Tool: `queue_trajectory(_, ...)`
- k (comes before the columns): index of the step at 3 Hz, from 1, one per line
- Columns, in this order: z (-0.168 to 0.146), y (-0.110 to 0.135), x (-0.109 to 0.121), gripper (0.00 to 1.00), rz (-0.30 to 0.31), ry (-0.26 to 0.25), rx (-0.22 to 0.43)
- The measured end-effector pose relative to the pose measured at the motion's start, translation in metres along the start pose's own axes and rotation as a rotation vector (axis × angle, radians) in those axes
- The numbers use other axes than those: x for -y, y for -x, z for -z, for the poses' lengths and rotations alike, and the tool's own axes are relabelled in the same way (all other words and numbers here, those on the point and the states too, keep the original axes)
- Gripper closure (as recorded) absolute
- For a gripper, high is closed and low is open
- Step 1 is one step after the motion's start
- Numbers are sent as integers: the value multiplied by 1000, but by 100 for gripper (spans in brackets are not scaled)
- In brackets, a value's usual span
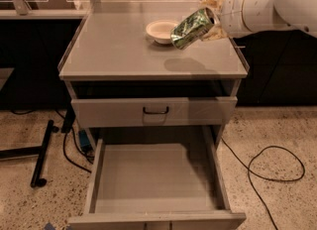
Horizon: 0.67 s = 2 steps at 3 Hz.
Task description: Pick green can from middle drawer and place on counter
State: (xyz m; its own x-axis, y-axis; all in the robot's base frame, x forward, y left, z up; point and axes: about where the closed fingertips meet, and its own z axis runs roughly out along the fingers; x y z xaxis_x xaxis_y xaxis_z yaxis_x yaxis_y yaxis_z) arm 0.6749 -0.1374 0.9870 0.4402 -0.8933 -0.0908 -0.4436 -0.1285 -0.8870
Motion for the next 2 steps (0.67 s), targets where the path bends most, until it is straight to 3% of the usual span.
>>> queue_trajectory(1,-12,4,8,100,137,20,-22)
queue_trajectory(2,-24,5,10,100,232,49,-40)
